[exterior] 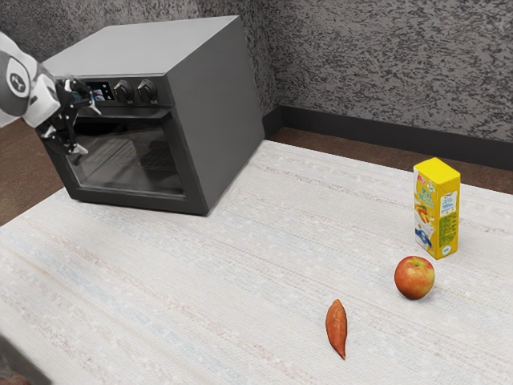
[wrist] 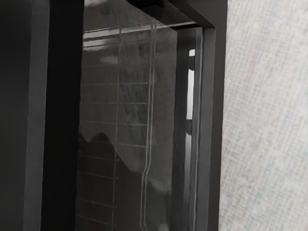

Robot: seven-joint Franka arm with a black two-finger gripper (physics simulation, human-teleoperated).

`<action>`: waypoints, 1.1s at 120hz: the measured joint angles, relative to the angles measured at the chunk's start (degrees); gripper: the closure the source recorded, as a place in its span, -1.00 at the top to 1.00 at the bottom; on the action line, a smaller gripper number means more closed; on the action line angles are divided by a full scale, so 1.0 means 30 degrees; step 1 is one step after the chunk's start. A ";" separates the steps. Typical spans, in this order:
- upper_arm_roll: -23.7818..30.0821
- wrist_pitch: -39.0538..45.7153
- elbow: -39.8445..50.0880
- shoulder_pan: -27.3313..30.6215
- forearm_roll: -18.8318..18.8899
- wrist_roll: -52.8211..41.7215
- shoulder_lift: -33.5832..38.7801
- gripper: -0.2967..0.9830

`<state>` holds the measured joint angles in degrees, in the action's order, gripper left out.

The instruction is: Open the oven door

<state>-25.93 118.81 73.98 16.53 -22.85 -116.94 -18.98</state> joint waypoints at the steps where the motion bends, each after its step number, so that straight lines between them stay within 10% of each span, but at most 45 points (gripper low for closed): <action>1: -0.0001 -0.0007 0.0048 -0.0015 0.0000 -0.0003 0.0019 0.57; 19: -0.0123 0.0185 0.4326 -0.0789 0.0510 -0.0062 0.3093 0.51; 30: 0.0914 0.2482 1.9342 -0.0771 0.3704 0.0130 1.7115 0.44; 37: 0.3244 0.1563 1.9686 0.0812 0.5017 0.0719 2.3275 0.48; 51: 0.9046 -0.2360 0.5577 0.1203 0.5664 0.5397 1.5013 0.50; 73: 1.1241 -0.7628 0.1838 0.0765 0.6703 1.3982 0.5345 0.52; 93: 1.1290 -0.9749 0.1712 0.1018 0.6863 1.9281 0.4093 0.53; 110: 0.7081 -1.0442 0.1652 -0.3652 0.7087 2.2739 0.3948 0.53; 132: 0.6214 -1.0849 0.1656 -0.4284 0.7175 2.6226 0.3981 0.53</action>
<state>-7.29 86.26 78.95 3.68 -1.32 -38.27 -7.04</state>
